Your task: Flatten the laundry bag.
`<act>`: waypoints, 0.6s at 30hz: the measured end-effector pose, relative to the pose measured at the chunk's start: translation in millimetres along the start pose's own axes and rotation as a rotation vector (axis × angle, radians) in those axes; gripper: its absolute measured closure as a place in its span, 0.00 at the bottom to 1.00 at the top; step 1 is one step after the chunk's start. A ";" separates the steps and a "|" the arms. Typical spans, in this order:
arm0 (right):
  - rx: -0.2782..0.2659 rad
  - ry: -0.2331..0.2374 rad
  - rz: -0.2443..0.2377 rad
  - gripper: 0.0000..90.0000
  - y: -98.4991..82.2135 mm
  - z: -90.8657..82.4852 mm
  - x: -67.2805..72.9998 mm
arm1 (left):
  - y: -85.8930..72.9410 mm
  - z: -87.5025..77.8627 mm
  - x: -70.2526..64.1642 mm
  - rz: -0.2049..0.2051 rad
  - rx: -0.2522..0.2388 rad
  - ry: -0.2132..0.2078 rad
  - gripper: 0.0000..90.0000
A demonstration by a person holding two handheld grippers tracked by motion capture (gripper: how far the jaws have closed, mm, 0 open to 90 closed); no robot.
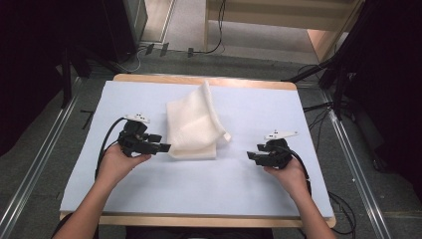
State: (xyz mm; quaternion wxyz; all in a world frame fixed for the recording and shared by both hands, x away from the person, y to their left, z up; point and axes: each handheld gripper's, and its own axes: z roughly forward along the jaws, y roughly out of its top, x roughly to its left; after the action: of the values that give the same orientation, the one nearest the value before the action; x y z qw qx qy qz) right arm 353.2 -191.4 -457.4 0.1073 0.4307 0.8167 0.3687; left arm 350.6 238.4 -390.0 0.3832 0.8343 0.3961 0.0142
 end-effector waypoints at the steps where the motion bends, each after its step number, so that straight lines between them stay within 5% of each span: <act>1: 0.000 0.000 -0.002 0.51 -0.1 -0.2 -0.1 | 0.0 0.0 0.0 0.000 0.000 0.000 0.45; 18: 0.009 0.004 -0.008 0.52 -0.6 -0.8 3.4 | 37.0 12.8 -33.8 0.078 0.007 -0.034 0.45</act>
State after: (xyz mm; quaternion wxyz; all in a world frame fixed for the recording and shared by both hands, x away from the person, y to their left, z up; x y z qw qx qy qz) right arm 350.3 -189.3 -456.7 0.1053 0.4274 0.8202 0.3655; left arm 355.7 193.2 -365.4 0.3860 0.8506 0.3567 0.0137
